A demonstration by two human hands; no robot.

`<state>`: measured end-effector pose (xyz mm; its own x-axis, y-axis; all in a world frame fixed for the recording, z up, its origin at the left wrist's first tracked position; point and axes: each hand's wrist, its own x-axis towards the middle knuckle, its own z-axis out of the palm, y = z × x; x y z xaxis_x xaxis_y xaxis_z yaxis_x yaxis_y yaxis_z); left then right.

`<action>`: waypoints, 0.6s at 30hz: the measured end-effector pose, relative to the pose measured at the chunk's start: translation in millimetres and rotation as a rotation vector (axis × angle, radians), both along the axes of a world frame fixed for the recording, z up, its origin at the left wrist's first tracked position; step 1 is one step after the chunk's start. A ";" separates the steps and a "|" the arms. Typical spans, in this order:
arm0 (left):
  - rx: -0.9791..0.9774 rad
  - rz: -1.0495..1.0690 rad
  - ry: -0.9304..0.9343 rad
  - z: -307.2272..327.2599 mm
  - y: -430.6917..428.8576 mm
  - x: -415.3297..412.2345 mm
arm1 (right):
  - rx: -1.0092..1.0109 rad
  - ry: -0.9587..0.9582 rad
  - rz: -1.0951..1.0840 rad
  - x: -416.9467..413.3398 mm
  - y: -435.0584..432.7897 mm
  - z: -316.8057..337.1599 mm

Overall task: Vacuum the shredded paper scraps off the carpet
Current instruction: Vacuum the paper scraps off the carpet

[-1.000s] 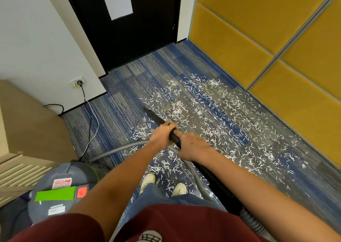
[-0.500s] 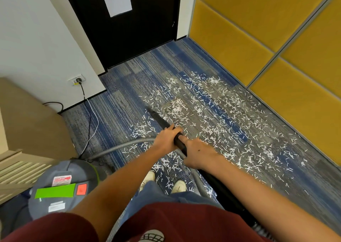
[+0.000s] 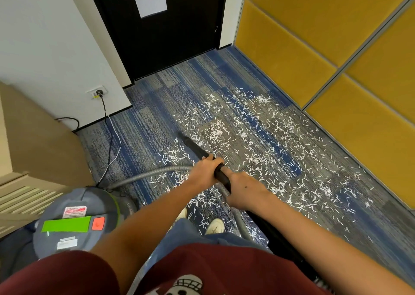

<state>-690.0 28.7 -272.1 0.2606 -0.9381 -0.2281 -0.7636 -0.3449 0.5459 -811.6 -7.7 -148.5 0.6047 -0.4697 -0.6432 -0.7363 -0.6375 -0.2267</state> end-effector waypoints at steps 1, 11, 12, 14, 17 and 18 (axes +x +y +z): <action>-0.004 -0.008 0.014 -0.3 -1.9 -1.5 | 0.001 0.001 -0.006 -1.7 -0.2 -0.3; 0.002 -0.042 0.056 1.3 -12.6 -10.9 | -0.021 0.019 -0.038 -8.7 -3.5 3.2; -0.004 -0.031 0.056 1.4 -11.4 -10.9 | -0.027 0.024 -0.029 -7.8 -2.8 4.0; -0.016 -0.013 0.050 -0.1 -8.8 -9.6 | -0.035 0.028 -0.010 -5.3 -0.5 5.1; -0.043 0.006 0.049 -3.4 -2.7 -6.1 | -0.027 0.019 0.023 -2.1 2.3 5.0; -0.053 0.015 0.046 -3.8 -0.6 -4.4 | -0.022 0.021 0.028 -1.0 2.6 4.7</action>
